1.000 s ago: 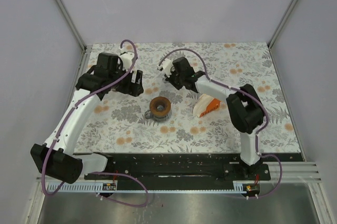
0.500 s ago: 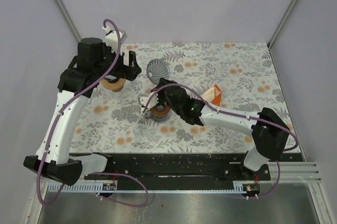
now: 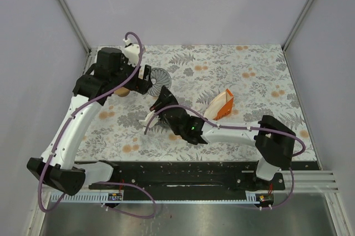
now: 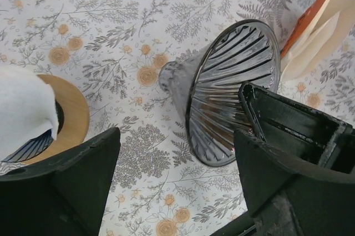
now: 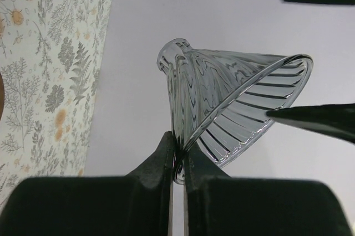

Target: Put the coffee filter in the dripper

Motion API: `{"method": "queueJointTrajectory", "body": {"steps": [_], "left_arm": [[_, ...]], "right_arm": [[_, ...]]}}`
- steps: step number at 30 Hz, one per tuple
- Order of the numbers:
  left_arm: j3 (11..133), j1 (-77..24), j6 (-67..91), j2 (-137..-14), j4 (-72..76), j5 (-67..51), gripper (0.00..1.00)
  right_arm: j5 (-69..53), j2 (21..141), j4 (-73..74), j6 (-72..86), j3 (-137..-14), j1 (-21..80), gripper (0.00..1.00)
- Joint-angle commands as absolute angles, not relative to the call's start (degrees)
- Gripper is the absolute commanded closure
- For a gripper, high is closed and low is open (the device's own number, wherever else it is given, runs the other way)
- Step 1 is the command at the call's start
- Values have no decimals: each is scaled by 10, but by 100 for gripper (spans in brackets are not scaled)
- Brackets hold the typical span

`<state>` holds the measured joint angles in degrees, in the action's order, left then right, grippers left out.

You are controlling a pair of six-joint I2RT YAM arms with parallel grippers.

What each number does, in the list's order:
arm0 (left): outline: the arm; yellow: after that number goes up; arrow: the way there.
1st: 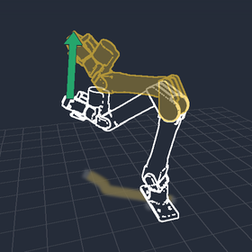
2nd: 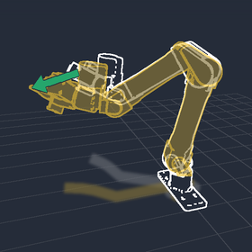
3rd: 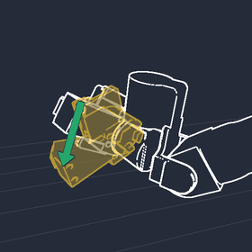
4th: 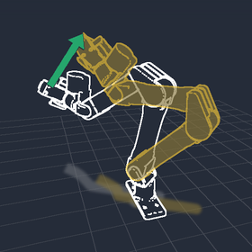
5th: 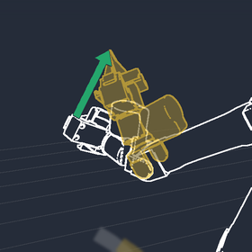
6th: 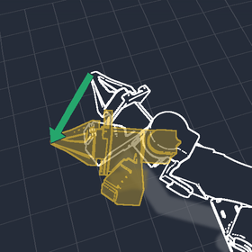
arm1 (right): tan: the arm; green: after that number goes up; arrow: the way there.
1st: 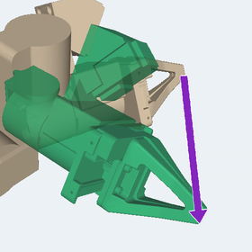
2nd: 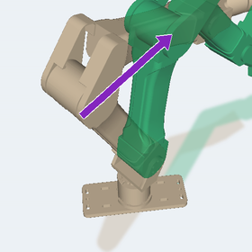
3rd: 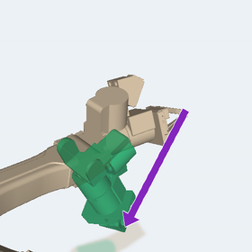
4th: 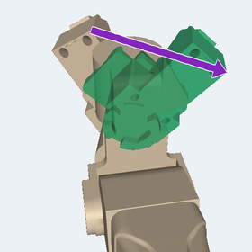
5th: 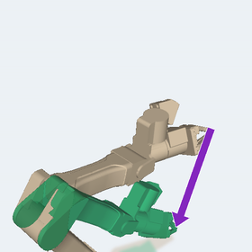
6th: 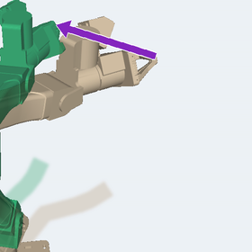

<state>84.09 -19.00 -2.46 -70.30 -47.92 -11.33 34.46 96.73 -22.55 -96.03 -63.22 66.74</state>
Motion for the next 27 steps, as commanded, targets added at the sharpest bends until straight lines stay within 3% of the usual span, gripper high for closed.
{"method": "queueJointTrajectory", "body": {"steps": [1, 4, 6, 9, 11, 12, 13, 14, 16, 19, 22, 24, 27], "left_arm": [[836, -207, -35, -715, -447, -78, 19], [836, -207, -32, -722, -444, -84, 42], [834, -207, -30, -726, -447, -87, 68], [833, -206, -22, -732, -453, -95, 98], [836, -205, -12, -735, -456, -104, 100], [838, -201, -8, -737, -459, -111, 100], [839, -195, -3, -741, -461, -119, 100], [843, -190, -3, -743, -462, -127, 100], [849, -171, 25, -748, -463, -143, 100], [860, -148, 37, -752, -462, -157, 100], [867, -135, 47, -751, -460, -174, 100], [870, -128, 54, -751, -455, -185, 100], [870, -126, 68, -751, -459, -206, 100]], "right_arm": [[373, 966, -292, -1022, -638, 687, 100], [372, 965, -295, -1019, -637, 694, 100], [375, 963, -290, -1008, -640, 694, 100], [373, 961, -289, -982, -641, 694, 100], [372, 962, -313, -976, -639, 694, 100], [374, 964, -335, -976, -638, 694, 89], [378, 968, -354, -969, -639, 694, 64], [385, 971, -374, -958, -643, 696, 47], [398, 967, -374, -910, -657, 695, 32], [367, 917, -237, -756, -682, 698, 17], [212, 835, -7, -567, -718, 696, 9], [120, 791, 40, -465, -729, 693, 2], [28, 774, 107, -294, -795, 644, 0]]}}
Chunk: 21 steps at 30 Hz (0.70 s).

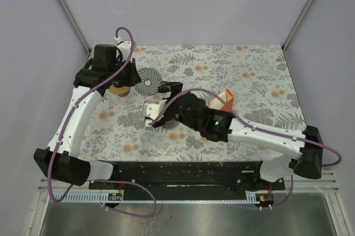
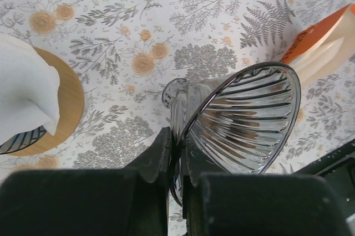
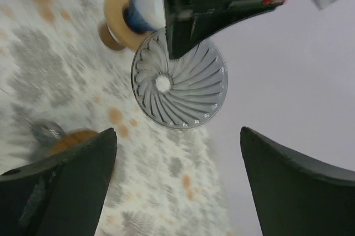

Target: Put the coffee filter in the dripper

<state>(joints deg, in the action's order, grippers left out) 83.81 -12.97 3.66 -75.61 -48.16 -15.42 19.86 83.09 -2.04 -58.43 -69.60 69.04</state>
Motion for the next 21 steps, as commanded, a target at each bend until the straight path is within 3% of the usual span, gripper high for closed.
{"method": "queueJointTrajectory", "body": {"steps": [1, 4, 12, 17, 19, 21], "left_arm": [[872, -126, 75, -751, -463, -209, 100], [868, -124, 90, -748, -472, -234, 100], [842, -123, 105, -717, -481, -265, 100], [835, -123, 106, -708, -483, -281, 100], [830, -123, 104, -707, -483, -283, 100], [831, -123, 91, -709, -492, -273, 100]], "right_arm": [[-41, 787, 155, -220, -841, 610, 0], [-76, 838, 244, -72, -937, 532, 4], [-137, 939, 365, 75, -1056, 481, 7], [-153, 986, 395, 86, -1089, 481, 26], [-126, 997, 402, 81, -1096, 481, 37], [-109, 999, 402, 78, -1100, 480, 54]]}}
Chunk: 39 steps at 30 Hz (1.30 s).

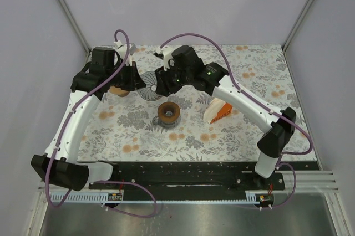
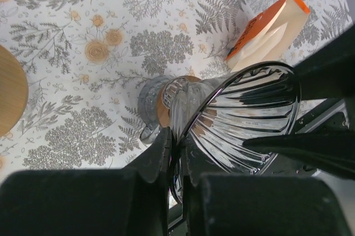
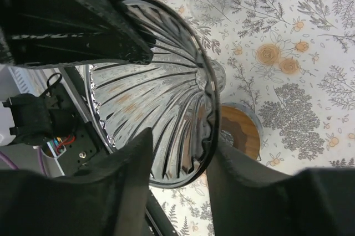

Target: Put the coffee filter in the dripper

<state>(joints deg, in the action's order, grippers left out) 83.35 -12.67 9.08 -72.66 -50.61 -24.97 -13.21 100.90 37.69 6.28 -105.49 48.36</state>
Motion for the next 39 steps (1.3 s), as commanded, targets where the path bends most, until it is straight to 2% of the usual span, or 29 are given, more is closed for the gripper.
{"method": "queueJointTrajectory", "body": {"steps": [1, 3, 6, 7, 8, 9, 12, 14, 22, 30, 39], "left_arm": [[834, -123, 84, -715, -503, -263, 100], [841, -123, 70, -732, -525, -252, 100], [836, -123, 57, -747, -540, -268, 100], [833, -124, 55, -751, -544, -272, 100], [831, -124, 51, -754, -548, -277, 100], [831, -123, 45, -756, -553, -278, 96], [829, -125, 29, -760, -561, -283, 69], [826, -125, 23, -764, -560, -288, 56], [821, -126, 29, -778, -538, -316, 34], [779, -156, 54, -787, -479, -282, 32], [743, -158, 96, -795, -430, -290, 42]], "right_arm": [[-104, 1002, 403, 78, -1101, 479, 62], [-81, 1015, 409, 82, -1105, 472, 74], [-81, 1046, 437, 98, -1123, 451, 97], [-83, 1055, 451, 101, -1130, 445, 100], [-88, 1062, 460, 104, -1133, 442, 100], [-91, 1062, 468, 106, -1131, 440, 100], [-105, 1054, 492, 108, -1125, 437, 100], [-110, 1051, 516, 109, -1128, 436, 100], [-184, 1022, 538, 138, -1074, 415, 100], [-244, 1074, 585, 139, -1108, 400, 100], [-264, 1130, 630, 126, -1164, 396, 100]]}}
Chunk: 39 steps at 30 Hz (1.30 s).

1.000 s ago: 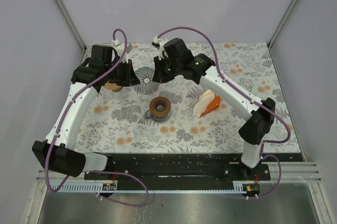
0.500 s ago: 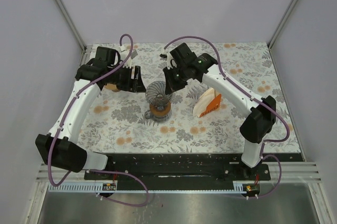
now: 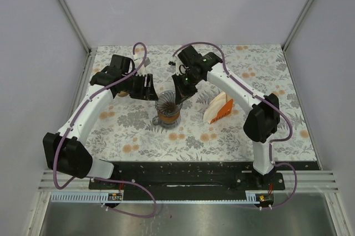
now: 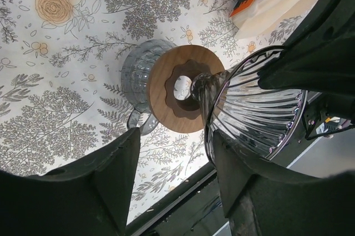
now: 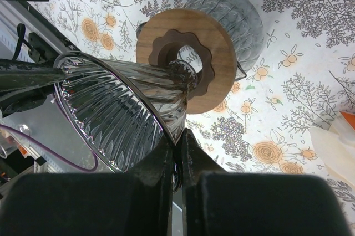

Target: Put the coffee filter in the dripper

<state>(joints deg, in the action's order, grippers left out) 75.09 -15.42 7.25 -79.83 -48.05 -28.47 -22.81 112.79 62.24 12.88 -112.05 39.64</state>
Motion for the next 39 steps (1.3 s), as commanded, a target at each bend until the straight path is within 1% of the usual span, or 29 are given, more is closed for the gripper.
{"method": "queueJointTrajectory", "body": {"steps": [1, 9, 15, 18, 25, 34, 39], "left_arm": [[738, -157, 97, -793, -428, -289, 43], [673, -159, 115, -767, -379, -285, 46], [671, -159, 115, -760, -372, -276, 47], [655, -159, 118, -758, -362, -275, 50], [638, -164, 120, -780, -354, -276, 65], [617, -167, 121, -822, -354, -271, 100], [595, -170, 101, -831, -367, -246, 100]], "right_arm": [[-265, 1134, 630, 125, -1165, 396, 100], [-262, 1155, 630, 116, -1171, 395, 100], [-270, 1175, 629, 110, -1174, 394, 100], [-274, 1179, 628, 109, -1172, 392, 100], [-291, 1190, 627, 105, -1158, 384, 100], [-295, 1199, 605, 102, -1113, 370, 100], [-279, 1206, 599, 99, -1090, 366, 100]]}}
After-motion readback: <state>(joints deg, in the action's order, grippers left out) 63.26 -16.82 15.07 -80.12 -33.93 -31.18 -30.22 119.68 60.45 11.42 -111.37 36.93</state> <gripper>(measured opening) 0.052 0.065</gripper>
